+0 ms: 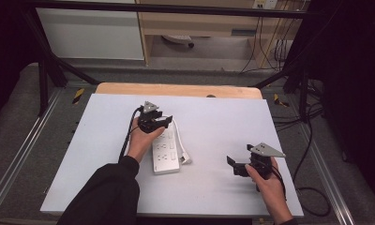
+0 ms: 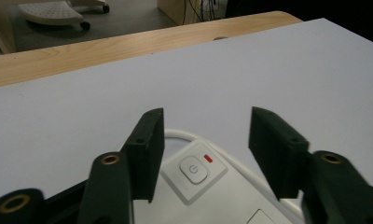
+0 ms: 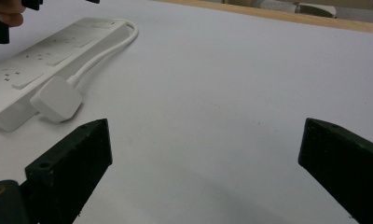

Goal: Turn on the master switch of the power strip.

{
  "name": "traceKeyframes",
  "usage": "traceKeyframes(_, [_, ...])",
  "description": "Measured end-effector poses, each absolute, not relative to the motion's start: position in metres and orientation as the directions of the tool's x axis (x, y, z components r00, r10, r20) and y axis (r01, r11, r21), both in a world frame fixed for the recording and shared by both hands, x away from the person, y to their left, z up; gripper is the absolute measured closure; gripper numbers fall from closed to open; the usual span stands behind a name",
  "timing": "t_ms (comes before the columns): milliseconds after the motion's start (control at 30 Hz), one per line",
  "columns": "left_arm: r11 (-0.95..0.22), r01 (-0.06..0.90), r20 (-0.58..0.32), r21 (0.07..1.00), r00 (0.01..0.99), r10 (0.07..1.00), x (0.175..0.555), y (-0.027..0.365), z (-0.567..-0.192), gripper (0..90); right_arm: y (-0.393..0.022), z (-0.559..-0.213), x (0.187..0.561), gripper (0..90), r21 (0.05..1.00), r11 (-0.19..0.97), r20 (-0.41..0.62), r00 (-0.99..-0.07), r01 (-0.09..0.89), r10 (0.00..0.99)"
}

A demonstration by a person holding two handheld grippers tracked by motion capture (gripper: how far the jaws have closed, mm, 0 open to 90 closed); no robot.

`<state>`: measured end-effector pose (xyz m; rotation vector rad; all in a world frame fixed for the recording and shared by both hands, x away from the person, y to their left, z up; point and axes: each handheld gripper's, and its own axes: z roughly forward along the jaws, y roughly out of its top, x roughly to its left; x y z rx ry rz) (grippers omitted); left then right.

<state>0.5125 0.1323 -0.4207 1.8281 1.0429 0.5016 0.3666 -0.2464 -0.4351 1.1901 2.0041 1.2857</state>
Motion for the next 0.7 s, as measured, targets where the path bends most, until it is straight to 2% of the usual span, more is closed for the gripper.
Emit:
traceKeyframes(33, [-0.194,0.443,-0.096,0.875,0.554,0.827,0.512,0.132,-0.42,38.5,-0.246,-0.435,0.366,3.0,0.893,0.182,0.061,-0.51,0.412,0.858])
traceKeyframes(67, [-0.189,0.443,-0.102,0.876,0.554,0.826,0.512,0.132,-0.419,34.9,-0.246,-0.435,0.366,3.1,0.892,0.182,0.061,-0.51,0.413,0.858])
traceKeyframes(100, [-0.184,0.442,-0.106,0.878,0.554,0.826,0.512,0.132,-0.419,27.5,-0.246,-0.435,0.366,3.0,0.893,0.182,0.061,-0.51,0.413,0.858])
traceKeyframes(133, [-0.172,0.443,-0.116,0.88,0.551,0.826,0.511,0.132,-0.418,23.8,-0.246,-0.435,0.366,3.0,0.893,0.182,0.061,-0.51,0.413,0.858])
traceKeyframes(167, [-0.165,0.442,-0.123,0.882,0.553,0.824,0.511,0.133,-0.417,23.8,-0.246,-0.435,0.366,2.9,0.892,0.181,0.062,-0.509,0.413,0.859])
traceKeyframes(333, [-0.142,0.434,-0.143,0.889,0.56,0.816,0.508,0.134,-0.412,12.3,-0.247,-0.435,0.366,2.9,0.893,0.179,0.063,-0.508,0.414,0.859])
traceKeyframes(700, [-0.15,0.421,-0.134,0.895,0.574,0.808,0.498,0.139,-0.398,10.4,-0.246,-0.435,0.366,2.8,0.892,0.18,0.061,-0.507,0.414,0.86])
